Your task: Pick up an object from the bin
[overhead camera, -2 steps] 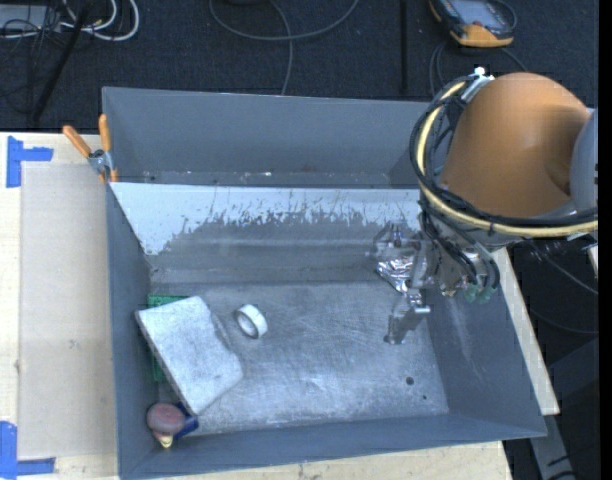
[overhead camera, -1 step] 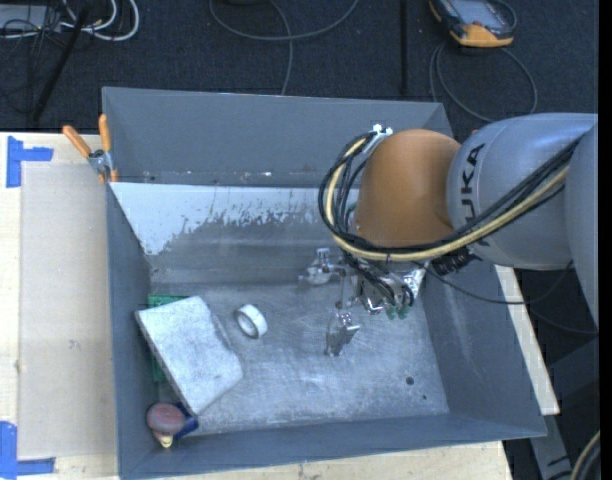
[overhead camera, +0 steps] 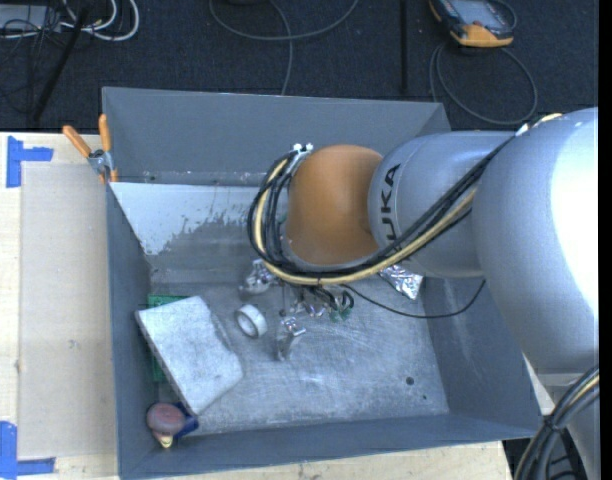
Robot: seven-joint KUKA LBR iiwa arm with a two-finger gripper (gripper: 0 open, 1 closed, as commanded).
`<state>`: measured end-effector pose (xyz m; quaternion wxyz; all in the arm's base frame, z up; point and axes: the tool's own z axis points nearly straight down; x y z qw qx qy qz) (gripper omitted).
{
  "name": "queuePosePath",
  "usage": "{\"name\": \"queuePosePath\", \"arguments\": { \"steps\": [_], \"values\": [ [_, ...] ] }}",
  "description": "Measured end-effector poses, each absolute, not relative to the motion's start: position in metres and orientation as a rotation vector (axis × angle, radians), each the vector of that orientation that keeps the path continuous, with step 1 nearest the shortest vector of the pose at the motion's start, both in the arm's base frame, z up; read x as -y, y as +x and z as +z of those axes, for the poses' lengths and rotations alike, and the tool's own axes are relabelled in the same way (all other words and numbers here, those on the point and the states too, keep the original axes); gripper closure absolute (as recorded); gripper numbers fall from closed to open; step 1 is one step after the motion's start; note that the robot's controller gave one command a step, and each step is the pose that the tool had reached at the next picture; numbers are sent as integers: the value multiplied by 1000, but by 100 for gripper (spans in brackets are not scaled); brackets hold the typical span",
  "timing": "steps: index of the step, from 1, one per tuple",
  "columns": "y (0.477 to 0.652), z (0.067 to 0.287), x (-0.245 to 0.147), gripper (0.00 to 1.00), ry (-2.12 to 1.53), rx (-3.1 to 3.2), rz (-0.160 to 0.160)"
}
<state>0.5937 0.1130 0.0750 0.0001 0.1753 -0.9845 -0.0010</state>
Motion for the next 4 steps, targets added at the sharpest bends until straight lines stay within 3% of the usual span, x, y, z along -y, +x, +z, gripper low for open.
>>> {"name": "queuePosePath", "arguments": {
  "steps": [1,2,3,4],
  "values": [
    [590,76,-154,0,626,3080,-4],
    [584,75,-100,0,726,3061,-3],
    [578,74,-146,0,695,3067,-3],
    [608,73,-105,0,818,3040,-6]
  ]
}}
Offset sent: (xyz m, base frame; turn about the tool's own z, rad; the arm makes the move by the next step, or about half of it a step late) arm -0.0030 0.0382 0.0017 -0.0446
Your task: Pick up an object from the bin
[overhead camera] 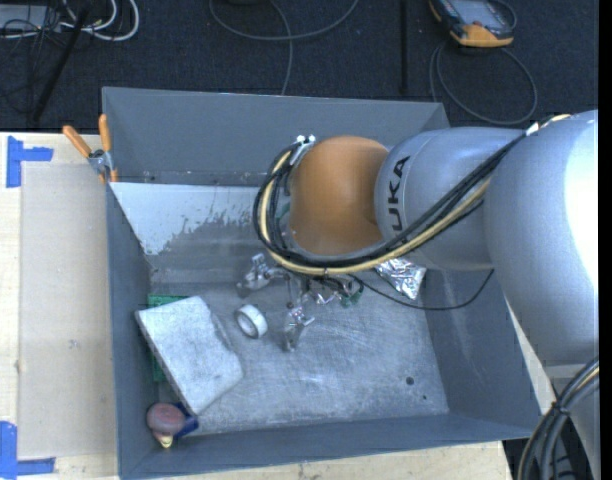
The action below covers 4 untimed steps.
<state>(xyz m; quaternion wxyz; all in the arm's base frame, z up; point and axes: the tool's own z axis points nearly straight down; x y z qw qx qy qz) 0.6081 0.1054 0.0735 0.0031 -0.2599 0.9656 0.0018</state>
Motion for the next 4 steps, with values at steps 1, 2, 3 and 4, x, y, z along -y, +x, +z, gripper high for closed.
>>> {"name": "queuePosePath", "arguments": {
  "steps": [1,2,3,4],
  "values": [
    [591,79,-154,0,-1132,-2929,4],
    [595,74,-111,0,-932,-2994,8],
    [593,73,-155,0,-1208,-2896,-4],
    [599,76,-109,0,-902,-3009,0]
  ]
}}
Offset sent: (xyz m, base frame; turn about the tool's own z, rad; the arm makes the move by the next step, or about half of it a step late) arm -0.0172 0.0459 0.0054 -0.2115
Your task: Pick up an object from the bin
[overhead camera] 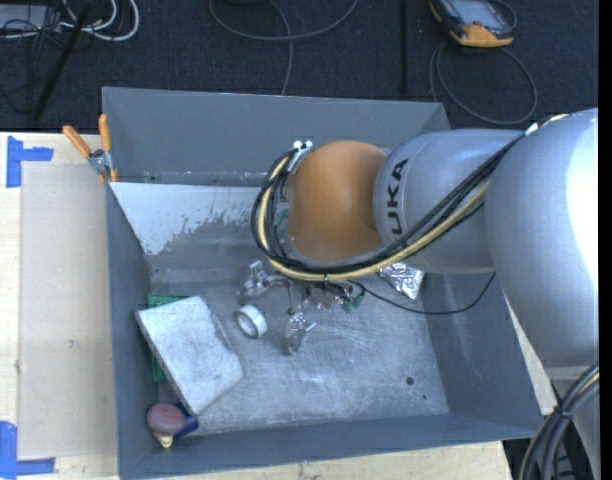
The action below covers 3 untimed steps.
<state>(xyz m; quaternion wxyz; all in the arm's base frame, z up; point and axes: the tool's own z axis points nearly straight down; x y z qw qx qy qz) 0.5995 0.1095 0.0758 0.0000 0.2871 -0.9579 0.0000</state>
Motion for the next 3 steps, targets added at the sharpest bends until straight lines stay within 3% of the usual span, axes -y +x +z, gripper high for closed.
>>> {"name": "queuePosePath", "arguments": {
  "steps": [1,2,3],
  "values": [
    [590,84,-158,0,1212,2901,-2],
    [607,72,-156,0,774,3043,-2],
    [580,74,-104,0,599,3094,-5]
  ]
}}
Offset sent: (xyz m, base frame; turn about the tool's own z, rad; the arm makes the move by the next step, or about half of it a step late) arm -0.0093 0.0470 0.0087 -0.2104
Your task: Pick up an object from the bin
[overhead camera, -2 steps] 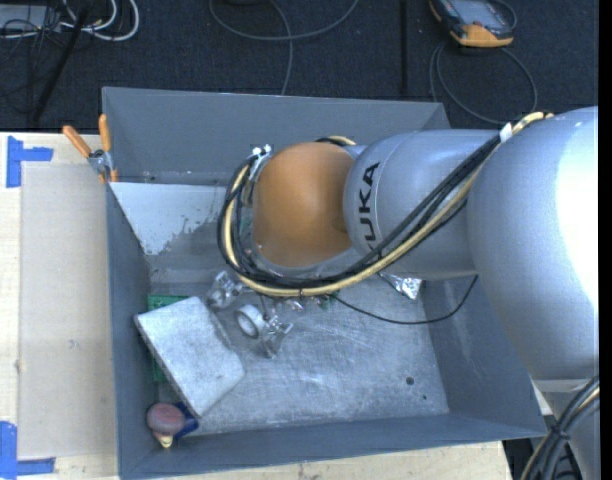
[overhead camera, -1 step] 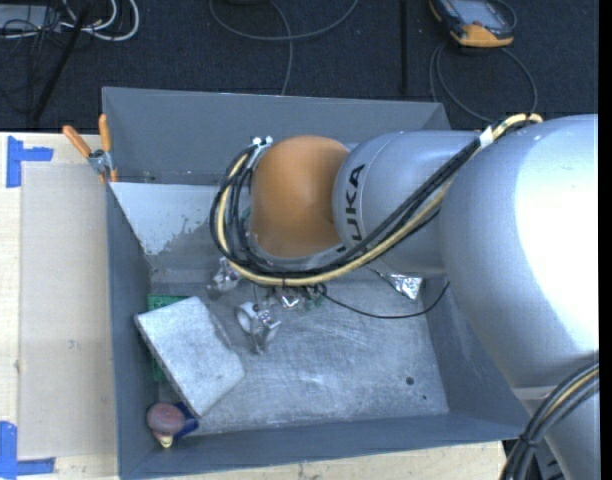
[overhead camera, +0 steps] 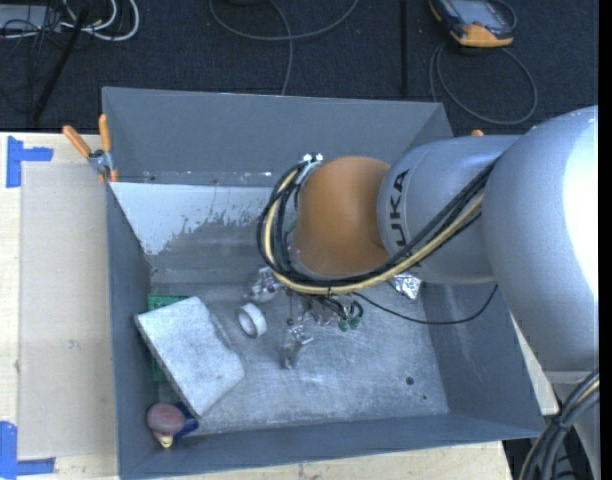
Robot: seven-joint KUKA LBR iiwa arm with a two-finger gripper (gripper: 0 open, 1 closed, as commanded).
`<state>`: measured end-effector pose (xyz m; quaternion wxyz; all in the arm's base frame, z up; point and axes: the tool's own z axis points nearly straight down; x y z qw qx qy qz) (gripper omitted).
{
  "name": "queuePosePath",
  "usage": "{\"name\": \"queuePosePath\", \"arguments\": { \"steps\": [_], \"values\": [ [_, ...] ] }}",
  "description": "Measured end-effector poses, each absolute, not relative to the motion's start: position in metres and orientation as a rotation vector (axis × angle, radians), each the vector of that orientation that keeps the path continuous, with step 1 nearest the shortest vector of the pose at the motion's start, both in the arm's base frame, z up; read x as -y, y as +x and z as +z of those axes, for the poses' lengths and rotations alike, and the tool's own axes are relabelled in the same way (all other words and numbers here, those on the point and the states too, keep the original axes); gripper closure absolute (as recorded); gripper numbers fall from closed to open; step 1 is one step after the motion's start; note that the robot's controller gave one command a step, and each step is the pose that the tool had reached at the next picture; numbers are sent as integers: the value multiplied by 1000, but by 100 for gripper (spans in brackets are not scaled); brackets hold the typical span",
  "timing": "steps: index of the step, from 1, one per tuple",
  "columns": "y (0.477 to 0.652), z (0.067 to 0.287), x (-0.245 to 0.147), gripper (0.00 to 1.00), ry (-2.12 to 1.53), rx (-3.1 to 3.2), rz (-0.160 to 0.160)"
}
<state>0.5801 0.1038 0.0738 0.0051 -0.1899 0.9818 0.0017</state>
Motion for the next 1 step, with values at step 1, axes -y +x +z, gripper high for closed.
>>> {"name": "queuePosePath", "arguments": {
  "steps": [1],
  "values": [
    [581,76,-141,0,-910,-3005,2]
  ]
}}
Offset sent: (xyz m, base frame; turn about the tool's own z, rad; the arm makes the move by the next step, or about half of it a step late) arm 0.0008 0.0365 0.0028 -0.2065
